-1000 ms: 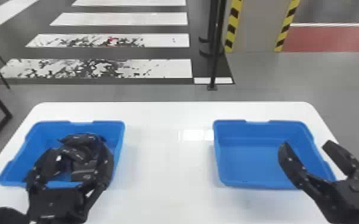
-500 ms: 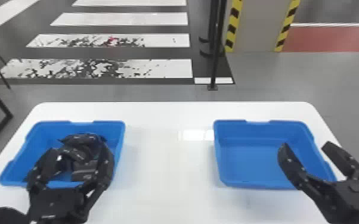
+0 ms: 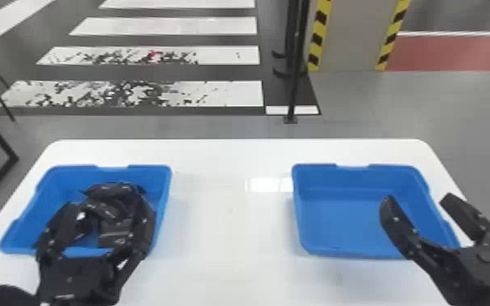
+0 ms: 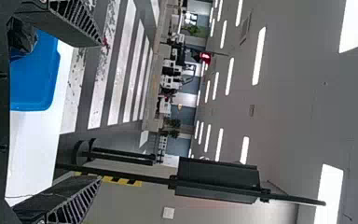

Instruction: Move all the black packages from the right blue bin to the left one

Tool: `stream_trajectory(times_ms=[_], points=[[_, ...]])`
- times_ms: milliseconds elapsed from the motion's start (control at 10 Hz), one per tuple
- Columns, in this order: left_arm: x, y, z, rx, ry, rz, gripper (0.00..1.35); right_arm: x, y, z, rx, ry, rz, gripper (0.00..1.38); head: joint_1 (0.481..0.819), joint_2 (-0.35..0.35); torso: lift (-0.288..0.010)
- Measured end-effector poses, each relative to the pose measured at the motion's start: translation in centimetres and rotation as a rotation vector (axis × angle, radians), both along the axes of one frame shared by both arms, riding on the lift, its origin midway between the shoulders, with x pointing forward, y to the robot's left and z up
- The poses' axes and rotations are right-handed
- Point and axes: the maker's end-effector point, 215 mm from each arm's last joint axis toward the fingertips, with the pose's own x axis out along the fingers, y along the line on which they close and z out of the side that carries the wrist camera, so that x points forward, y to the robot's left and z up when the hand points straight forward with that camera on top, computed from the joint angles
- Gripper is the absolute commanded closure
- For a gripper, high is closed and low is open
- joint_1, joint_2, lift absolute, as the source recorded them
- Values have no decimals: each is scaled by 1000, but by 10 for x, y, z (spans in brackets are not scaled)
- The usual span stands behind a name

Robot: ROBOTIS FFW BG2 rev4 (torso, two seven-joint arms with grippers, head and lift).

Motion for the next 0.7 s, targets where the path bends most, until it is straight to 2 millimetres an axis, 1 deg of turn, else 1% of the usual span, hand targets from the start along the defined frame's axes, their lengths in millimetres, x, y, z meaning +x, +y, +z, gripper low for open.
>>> stream_trajectory(times_ms=[700], points=[[0, 0, 4, 0, -13, 2, -2, 1, -1, 6, 5, -19, -3, 93, 695, 18, -132]])
